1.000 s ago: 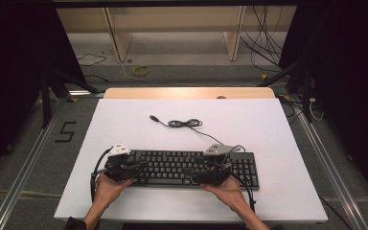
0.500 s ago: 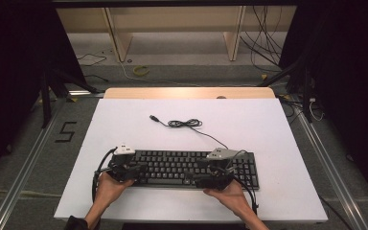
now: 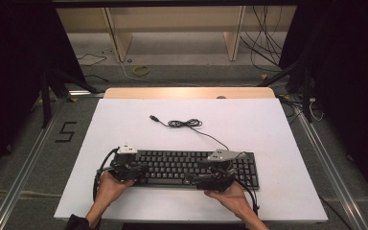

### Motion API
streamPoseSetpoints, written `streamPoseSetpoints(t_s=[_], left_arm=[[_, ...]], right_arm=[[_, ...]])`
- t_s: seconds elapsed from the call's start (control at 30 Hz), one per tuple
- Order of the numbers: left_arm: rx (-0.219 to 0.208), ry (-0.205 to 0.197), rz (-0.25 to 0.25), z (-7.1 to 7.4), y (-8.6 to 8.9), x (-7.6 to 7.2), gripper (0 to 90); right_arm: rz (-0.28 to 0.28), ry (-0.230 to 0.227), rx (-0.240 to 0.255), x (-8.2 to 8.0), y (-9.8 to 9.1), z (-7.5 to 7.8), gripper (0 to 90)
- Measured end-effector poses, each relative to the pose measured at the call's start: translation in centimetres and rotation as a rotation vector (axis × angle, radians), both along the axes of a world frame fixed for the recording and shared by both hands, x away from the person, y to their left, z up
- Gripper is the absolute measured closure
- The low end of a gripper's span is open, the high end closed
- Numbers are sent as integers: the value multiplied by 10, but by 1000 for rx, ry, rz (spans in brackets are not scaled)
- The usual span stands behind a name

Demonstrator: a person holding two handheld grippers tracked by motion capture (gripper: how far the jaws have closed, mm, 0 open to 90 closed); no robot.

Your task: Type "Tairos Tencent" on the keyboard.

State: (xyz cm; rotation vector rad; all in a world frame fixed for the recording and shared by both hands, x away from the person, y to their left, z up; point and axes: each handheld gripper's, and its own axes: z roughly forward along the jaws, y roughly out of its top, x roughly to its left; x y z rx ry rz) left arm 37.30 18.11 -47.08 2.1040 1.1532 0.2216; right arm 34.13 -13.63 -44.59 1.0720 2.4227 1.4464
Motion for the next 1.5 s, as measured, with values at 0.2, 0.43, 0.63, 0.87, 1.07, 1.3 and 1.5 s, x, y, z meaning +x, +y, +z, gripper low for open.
streamPoseSetpoints(t_s=[0.2,0.43,0.63,0.87,1.07,1.3,1.5], left_arm=[[17,14,4,-3,-2,0,898],[2,1,20,-1,-1,0,895],[-71,-41,34,9,4,-5,834],[-139,-63,28,11,6,-9,645],[-185,-85,32,15,8,-13,531],[-243,-119,47,20,13,-19,443],[-269,-134,34,21,14,-22,385]], right_arm=[[1,1,-1,0,0,0,347],[2,2,-2,-1,0,-1,347],[-1,1,5,0,0,0,348],[2,-5,3,-1,2,-1,347],[1,-2,9,0,3,-1,347],[12,-3,13,0,8,0,347],[22,-2,14,1,13,-1,347]])
